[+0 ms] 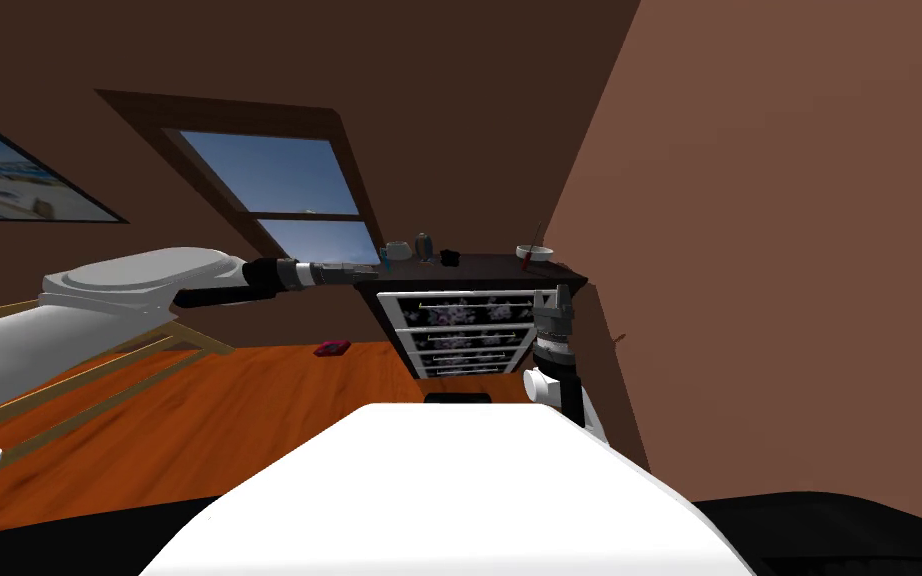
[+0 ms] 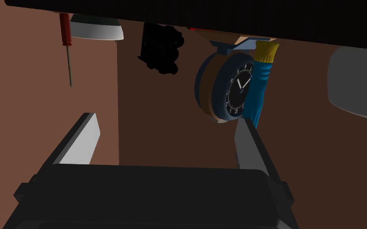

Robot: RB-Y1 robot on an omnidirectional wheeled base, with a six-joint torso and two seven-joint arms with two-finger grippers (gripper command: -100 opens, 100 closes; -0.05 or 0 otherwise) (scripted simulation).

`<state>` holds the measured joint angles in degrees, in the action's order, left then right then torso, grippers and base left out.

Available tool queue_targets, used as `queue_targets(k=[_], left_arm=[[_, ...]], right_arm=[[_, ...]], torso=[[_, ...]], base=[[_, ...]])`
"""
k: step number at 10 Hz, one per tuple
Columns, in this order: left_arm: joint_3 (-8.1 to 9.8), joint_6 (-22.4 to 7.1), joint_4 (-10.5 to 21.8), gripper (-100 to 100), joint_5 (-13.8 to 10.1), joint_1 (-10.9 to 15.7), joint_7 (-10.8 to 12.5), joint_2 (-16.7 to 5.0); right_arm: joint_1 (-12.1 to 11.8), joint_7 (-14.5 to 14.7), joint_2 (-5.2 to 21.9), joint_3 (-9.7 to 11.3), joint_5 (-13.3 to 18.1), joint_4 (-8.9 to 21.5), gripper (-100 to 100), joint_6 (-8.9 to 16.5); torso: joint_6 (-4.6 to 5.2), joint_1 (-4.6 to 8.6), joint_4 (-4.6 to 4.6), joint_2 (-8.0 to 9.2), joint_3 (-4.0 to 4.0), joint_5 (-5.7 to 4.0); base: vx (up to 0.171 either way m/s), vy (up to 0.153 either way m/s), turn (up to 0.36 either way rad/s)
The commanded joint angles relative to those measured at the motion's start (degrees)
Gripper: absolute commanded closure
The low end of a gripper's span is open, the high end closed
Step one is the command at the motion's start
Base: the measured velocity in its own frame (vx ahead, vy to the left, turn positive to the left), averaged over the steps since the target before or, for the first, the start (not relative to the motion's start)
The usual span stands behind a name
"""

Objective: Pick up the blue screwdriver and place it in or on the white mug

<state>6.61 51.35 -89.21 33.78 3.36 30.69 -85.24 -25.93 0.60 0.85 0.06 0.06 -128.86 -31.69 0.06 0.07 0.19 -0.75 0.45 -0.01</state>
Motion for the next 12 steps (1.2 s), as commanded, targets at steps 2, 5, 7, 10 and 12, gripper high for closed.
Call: queue_targets(k=[2,5,7,10,12], left_arm=[[-0.3,0.38,1.38,-100,0.57,1.05,2.38,-4.09],[-0.91,0.83,2.72,-100,1.08,2.4,4.02,-7.34],[-0.75,0.64,2.49,-100,1.13,2.22,4.2,-7.73],[-0.48,-1.55,-1.64,-100,2.33,2.03,6.31,-7.69],[-0.32,-3.0,-4.39,-100,3.12,1.89,7.64,-7.6]], right_arm=[[0.0,0.0,0.0,0.0,0.0,0.0,0,0.0],[0.01,0.0,0.0,0.0,0.0,0.0,0,0.0],[0.01,0.0,0.0,0.0,0.0,0.0,0,0.0],[0.01,0.0,0.0,0.0,0.0,0.0,0,0.0],[0.01,0.0,0.0,0.0,0.0,0.0,0,0.0]], torso=[[0.0,0.02,0.0,0.0,0.0,0.0],[0.0,0.03,-0.04,0.21,-0.11,0.0],[-0.01,-0.03,-0.08,0.39,-0.22,0.02],[-0.03,-0.09,-0.13,0.55,-0.32,0.04],[-0.02,-0.15,-0.1,0.44,-0.25,0.06]], base=[[0.16,-0.022,0.022],[0.108,-0.016,0.02],[0.048,-0.002,0.011],[0.044,0.012,0.08],[0.063,0.023,0.091]])
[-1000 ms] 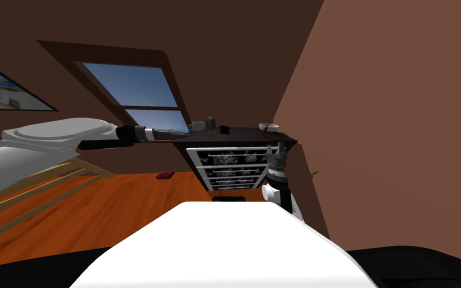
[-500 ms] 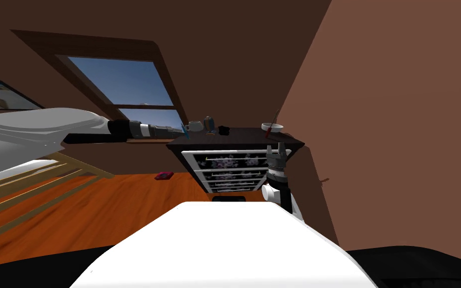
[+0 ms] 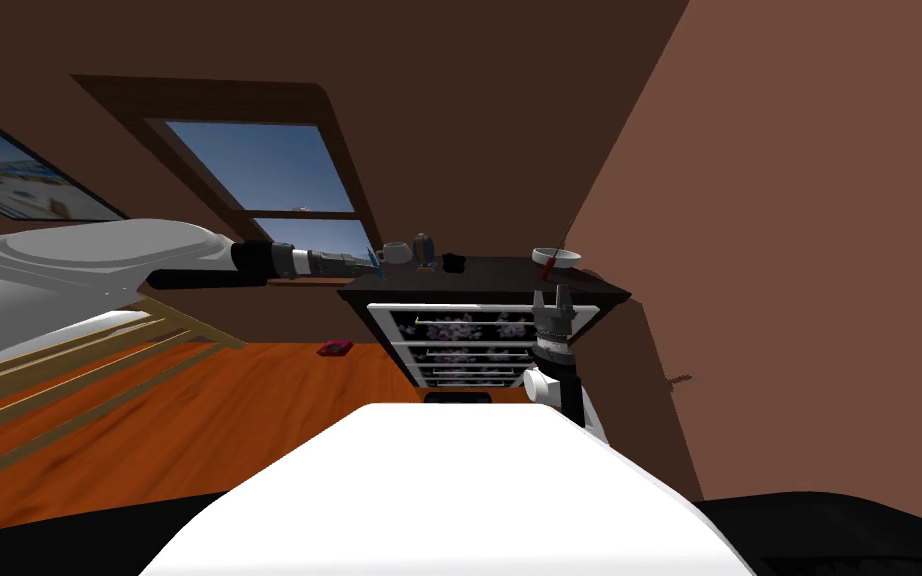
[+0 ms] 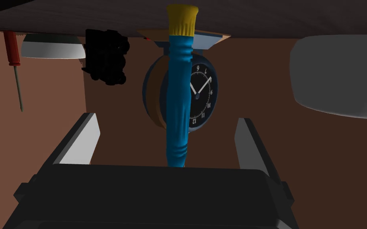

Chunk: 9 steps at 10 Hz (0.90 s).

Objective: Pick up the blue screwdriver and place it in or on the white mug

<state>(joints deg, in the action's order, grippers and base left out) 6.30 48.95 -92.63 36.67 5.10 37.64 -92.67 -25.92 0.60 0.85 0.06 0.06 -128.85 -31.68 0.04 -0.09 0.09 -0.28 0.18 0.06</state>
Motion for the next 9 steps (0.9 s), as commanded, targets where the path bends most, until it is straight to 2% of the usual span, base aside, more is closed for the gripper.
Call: queue_targets(k=[1,5,6,7,9], left_arm=[[0.07,-1.32,-2.34,-100,0.62,0.08,1.36,-0.11],[0.41,-4.21,-7.84,-100,2.2,-0.18,4.02,0.07],[-0.8,-3.39,-6.32,-100,1.99,1.18,3.4,0.12],[-0.85,-3.54,-6.45,100,2.04,1.25,3.59,0.11],[-0.81,-3.56,-6.41,100,2.04,1.27,3.56,0.1]], right_arm=[[0.0,0.0,0.0,0.0,0.0,0.0,0,0.0],[0.0,0.0,0.0,0.0,0.0,0.0,0,0.0],[0.0,0.0,0.0,0.0,0.0,0.0,0,0.0],[0.01,0.0,0.0,0.0,0.0,0.0,0,0.0],[0.01,0.0,0.0,0.0,0.0,0.0,0,0.0]], torso=[[0.0,0.0,0.0,0.0,0.0,0.0],[0.0,0.03,-0.01,0.02,-0.01,-0.01],[0.01,0.02,0.0,0.0,0.0,-0.01],[0.02,0.04,-0.01,0.09,-0.04,-0.01],[0.02,0.08,-0.03,0.21,-0.11,-0.01]], base=[[0.056,0.025,0.082],[0.058,0.017,0.083],[0.028,0.007,0.013],[0.0,0.0,0.0],[0.0,0.0,0.0]])
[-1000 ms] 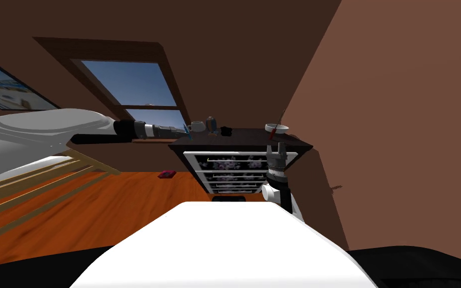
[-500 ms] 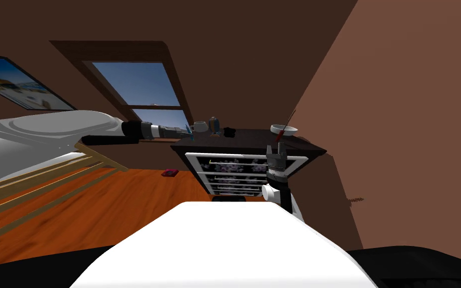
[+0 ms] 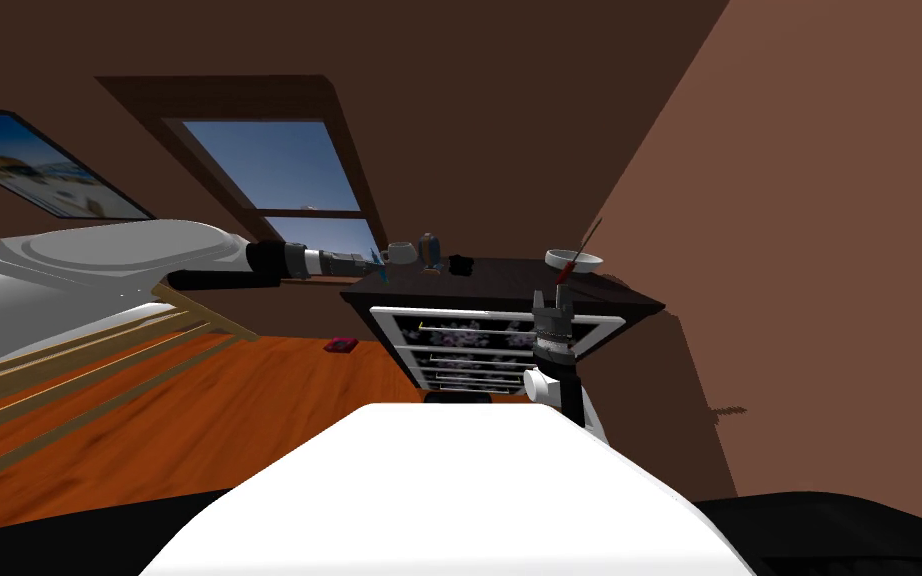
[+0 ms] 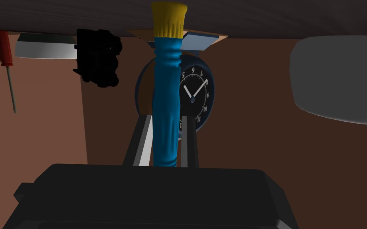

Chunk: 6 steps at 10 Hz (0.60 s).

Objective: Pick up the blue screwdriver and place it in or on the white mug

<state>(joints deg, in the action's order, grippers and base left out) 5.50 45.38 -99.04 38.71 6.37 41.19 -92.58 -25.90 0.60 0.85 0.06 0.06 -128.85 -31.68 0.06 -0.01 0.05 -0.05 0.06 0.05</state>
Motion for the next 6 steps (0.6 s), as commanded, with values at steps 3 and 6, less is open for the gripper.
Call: queue_targets(k=[3,6], left_arm=[[0.0,0.0,0.0,0,0.0,0.0,0.0,0.0],[0.88,2.25,4.07,100,-1.41,-1.19,-2.19,-0.21]], right_arm=[[0.0,0.0,0.0,0.0,0.0,0.0,0,0.0],[0.01,0.0,0.0,0.0,0.0,0.0,0,0.0]], torso=[[0.0,0.0,0.0,0.01,-0.01,0.0],[0.05,0.09,0.06,0.12,-0.02,0.03]], base=[[0.0,0.0,0.0],[-0.066,-0.022,-0.109]])
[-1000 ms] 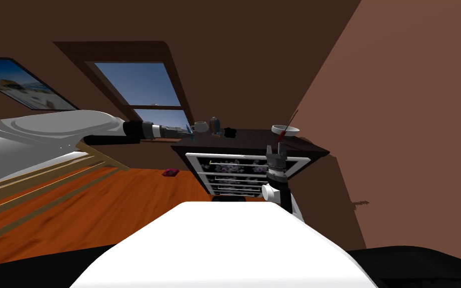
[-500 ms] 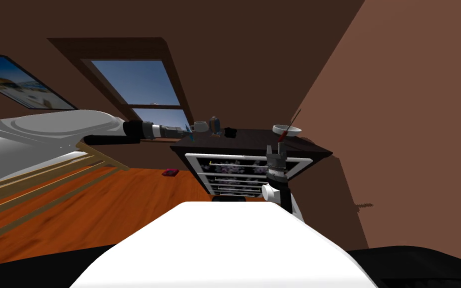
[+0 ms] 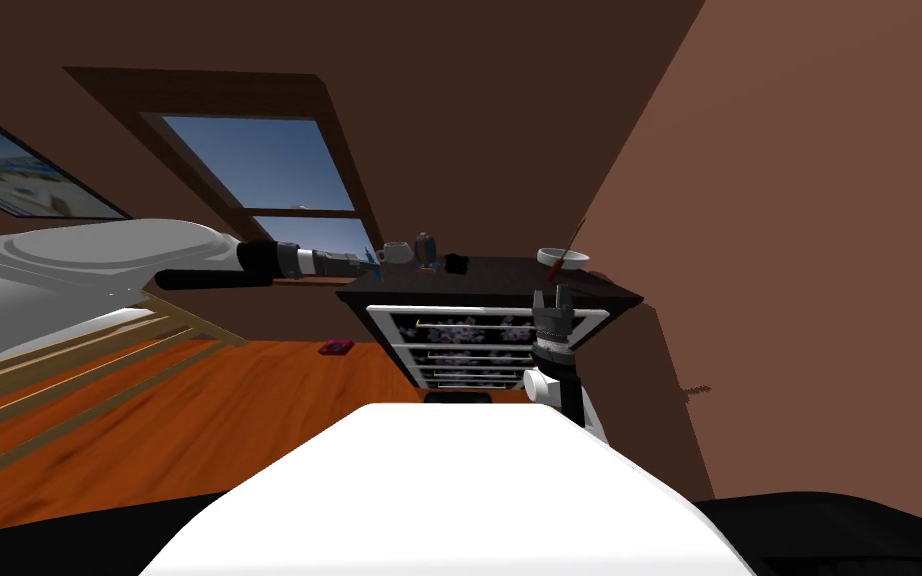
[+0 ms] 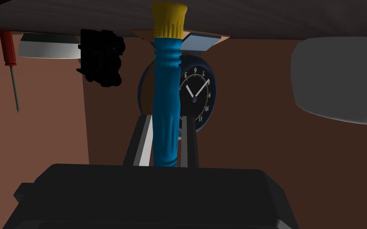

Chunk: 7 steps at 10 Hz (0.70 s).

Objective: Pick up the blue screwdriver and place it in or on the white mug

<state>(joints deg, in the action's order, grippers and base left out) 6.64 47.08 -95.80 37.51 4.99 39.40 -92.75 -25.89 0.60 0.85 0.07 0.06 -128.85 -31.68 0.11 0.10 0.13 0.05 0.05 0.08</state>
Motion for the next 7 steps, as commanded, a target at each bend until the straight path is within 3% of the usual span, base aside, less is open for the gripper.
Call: queue_targets(k=[1,6,7], left_arm=[[-0.36,1.28,2.21,100,-0.61,0.26,-1.07,-0.08],[-0.77,4.9,9.08,100,-2.58,0.6,-4.39,-0.31],[-0.77,4.9,9.08,100,-2.58,0.6,-4.39,-0.31]], right_arm=[[0.0,0.0,0.0,0.0,0.0,0.0,0,0.0],[0.0,0.0,0.0,0.0,0.0,0.0,0,0.0],[0.0,0.0,0.0,0.0,0.0,0.0,0,0.0]], torso=[[0.0,0.0,0.0,0.0,0.0,0.0],[-0.01,-0.09,0.0,0.0,0.0,0.03],[-0.01,-0.08,0.0,-0.01,0.0,0.02]], base=[[-0.059,-0.029,-0.068],[-0.059,-0.015,-0.09],[-0.033,-0.013,-0.016]])
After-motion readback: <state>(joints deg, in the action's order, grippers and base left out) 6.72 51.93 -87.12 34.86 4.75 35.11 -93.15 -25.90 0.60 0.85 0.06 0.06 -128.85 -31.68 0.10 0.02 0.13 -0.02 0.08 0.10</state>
